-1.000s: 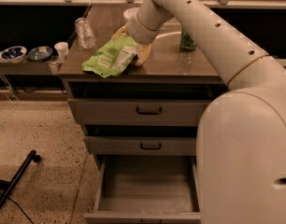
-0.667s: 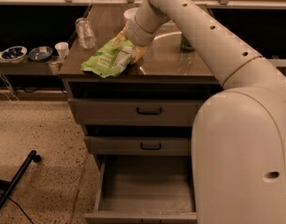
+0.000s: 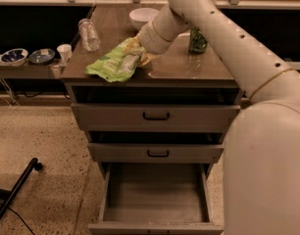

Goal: Place green rice chip bag into bottom drawer

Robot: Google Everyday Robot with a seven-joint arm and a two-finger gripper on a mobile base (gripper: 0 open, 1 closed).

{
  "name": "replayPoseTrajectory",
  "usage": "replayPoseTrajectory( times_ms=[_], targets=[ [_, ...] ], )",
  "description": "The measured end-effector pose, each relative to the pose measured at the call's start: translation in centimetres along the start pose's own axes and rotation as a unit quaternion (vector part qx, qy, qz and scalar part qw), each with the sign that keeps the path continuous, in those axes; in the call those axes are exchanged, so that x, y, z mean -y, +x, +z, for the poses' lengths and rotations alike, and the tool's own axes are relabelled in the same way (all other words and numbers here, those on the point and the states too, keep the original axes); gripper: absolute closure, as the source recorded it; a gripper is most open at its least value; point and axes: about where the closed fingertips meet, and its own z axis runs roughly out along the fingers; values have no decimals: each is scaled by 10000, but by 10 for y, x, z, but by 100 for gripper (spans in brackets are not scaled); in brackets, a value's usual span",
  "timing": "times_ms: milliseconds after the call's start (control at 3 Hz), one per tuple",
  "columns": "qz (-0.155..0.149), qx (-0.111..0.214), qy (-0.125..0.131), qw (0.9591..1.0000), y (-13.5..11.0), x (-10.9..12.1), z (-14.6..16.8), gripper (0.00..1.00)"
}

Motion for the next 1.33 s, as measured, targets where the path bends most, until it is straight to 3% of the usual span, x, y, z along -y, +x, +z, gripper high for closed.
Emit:
replayPoseTrajectory(
  times_ms=[333,667,1000,1333],
  targets=[
    [69,157,493,9986,-19,-18,-47,100],
    [419,-268,619,9968,-31,-56,-100,100],
    [1162,-364,227,9923,-56,-119,-108,100],
    [1699,-300,-338,9844,-87,-182,-85,100]
  ],
)
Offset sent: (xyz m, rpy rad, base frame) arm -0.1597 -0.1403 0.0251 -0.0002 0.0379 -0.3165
